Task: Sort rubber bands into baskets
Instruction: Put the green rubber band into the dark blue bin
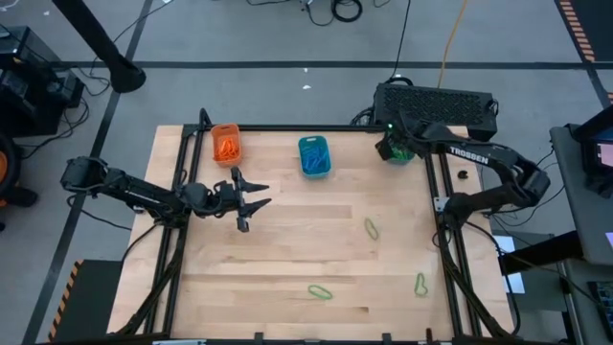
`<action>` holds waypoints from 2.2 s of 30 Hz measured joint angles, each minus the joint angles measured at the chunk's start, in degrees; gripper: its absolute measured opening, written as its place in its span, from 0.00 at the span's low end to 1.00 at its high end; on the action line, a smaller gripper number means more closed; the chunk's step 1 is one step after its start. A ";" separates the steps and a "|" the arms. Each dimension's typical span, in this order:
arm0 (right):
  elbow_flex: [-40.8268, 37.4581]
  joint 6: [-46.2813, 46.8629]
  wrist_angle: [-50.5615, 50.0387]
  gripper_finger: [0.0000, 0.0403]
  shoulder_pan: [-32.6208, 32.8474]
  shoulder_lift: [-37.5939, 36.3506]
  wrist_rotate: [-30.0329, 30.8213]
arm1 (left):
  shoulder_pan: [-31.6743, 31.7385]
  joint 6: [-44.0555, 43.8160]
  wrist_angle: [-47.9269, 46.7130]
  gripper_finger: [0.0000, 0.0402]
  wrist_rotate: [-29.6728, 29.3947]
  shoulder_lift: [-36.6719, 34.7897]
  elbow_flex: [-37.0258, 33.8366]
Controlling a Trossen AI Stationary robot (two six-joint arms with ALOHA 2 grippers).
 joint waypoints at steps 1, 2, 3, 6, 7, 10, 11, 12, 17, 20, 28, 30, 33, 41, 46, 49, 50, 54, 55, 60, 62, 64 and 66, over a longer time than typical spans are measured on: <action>-0.98 0.03 1.63 0.00 -0.92 0.00 -0.02 | -0.01 0.00 0.00 0.46 0.00 0.00 0.00; -1.86 0.05 2.73 0.00 -1.89 0.00 -0.01 | -0.02 0.00 0.00 0.46 0.00 0.00 0.00; -2.57 0.13 3.21 0.00 -2.77 0.00 0.03 | -0.01 0.00 0.00 0.46 0.00 -0.01 0.00; -4.21 0.36 5.14 0.00 -5.03 0.00 0.04 | -0.02 0.00 -0.02 0.46 0.00 0.00 0.00; -4.71 0.39 5.59 0.00 -5.58 0.00 0.04 | 0.00 0.00 -0.01 0.46 0.00 -0.01 0.00; -5.48 0.45 6.26 0.00 -7.02 0.00 -1.32 | 0.00 0.00 -0.01 0.46 0.00 0.00 0.00; -5.56 0.45 6.45 0.00 -7.39 0.00 -2.36 | -0.01 0.00 -0.02 0.46 0.00 -0.02 0.00; -5.71 0.45 6.89 0.00 -7.67 0.00 -3.39 | 0.00 0.00 0.00 0.46 0.00 0.00 0.00; -5.94 1.11 7.67 0.00 -8.15 0.00 -4.66 | -0.02 0.00 -0.02 0.46 0.00 0.00 0.00; -5.94 1.42 9.28 0.00 -8.17 0.00 -4.65 | -0.02 -0.02 -0.02 0.46 0.00 0.00 0.00; -5.94 3.01 10.69 0.05 -8.40 0.00 -4.39 | -0.01 -0.04 -0.01 0.46 0.00 0.00 0.00; -5.94 3.03 10.89 0.08 -8.51 0.00 -4.26 | -0.02 -0.04 0.00 0.46 0.00 0.00 0.00; -5.94 3.03 10.94 0.13 -8.56 0.00 -4.21 | 0.00 -0.04 0.00 0.46 0.00 0.00 0.00; -5.94 3.03 11.13 0.31 -8.56 0.00 -4.26 | -0.02 -0.07 -0.02 0.46 0.00 -0.02 0.00; -5.94 3.03 11.29 0.39 -8.56 0.00 -6.70 | -0.01 -0.05 -0.02 0.46 0.00 -0.01 0.00; -5.94 2.64 11.75 0.41 -8.40 0.00 -10.45 | 0.00 -0.04 0.00 0.46 0.00 -0.02 0.00; -5.89 2.27 11.97 0.42 -8.14 0.00 -12.72 | -0.02 -0.05 -0.02 0.46 0.00 0.00 0.00; -5.28 1.75 12.15 0.42 -5.92 0.00 -24.55 | -0.01 -0.02 -0.02 0.46 0.00 0.00 0.00; -5.10 1.66 12.09 0.42 -5.00 0.00 -27.32 | -0.01 -0.02 0.00 0.46 0.00 -0.01 0.00; -4.72 -0.07 12.62 0.41 3.81 -0.02 -42.76 | -0.02 -0.02 -0.02 0.46 0.00 0.00 0.00; -4.71 1.52 13.62 0.40 8.96 -0.02 -44.89 | -0.02 0.00 -0.02 0.46 0.00 0.00 0.00; -4.70 3.12 14.51 0.40 14.61 -0.02 -45.05 | -0.02 -0.02 -0.02 0.46 0.00 -0.01 0.00; -4.70 4.19 15.70 0.40 20.39 -0.02 -45.26 | -0.01 -0.02 -0.01 0.46 0.00 -0.01 0.00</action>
